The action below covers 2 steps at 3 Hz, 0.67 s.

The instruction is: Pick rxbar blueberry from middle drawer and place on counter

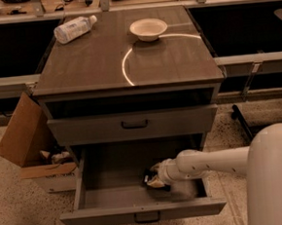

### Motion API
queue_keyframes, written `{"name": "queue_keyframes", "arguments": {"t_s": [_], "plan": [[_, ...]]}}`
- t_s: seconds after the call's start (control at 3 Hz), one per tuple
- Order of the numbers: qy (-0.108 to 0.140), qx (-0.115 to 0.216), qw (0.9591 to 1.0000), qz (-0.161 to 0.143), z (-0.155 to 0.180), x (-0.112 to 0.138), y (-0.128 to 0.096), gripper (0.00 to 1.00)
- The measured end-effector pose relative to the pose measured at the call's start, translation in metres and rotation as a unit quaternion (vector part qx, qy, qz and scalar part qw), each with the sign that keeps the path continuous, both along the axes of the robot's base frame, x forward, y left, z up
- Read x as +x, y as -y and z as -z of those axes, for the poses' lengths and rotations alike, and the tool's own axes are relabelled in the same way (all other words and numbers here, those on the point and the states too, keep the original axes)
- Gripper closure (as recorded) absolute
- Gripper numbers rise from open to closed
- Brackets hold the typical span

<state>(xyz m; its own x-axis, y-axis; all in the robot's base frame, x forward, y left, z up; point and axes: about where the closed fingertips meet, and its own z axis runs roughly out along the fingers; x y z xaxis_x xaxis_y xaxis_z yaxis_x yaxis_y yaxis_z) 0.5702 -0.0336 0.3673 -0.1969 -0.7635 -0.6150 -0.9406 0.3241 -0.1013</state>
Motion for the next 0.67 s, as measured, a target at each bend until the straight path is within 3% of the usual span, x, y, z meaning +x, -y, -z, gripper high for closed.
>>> {"name": "queue_keyframes", "arguments": {"t_s": [0.33,0.67], "plan": [[0.029,0.018,0.9994,0.001,-0.026,-0.001,0.009,1.00],[0.073,0.050,0.9961,0.001,-0.069,-0.004,0.025,1.00]]}}
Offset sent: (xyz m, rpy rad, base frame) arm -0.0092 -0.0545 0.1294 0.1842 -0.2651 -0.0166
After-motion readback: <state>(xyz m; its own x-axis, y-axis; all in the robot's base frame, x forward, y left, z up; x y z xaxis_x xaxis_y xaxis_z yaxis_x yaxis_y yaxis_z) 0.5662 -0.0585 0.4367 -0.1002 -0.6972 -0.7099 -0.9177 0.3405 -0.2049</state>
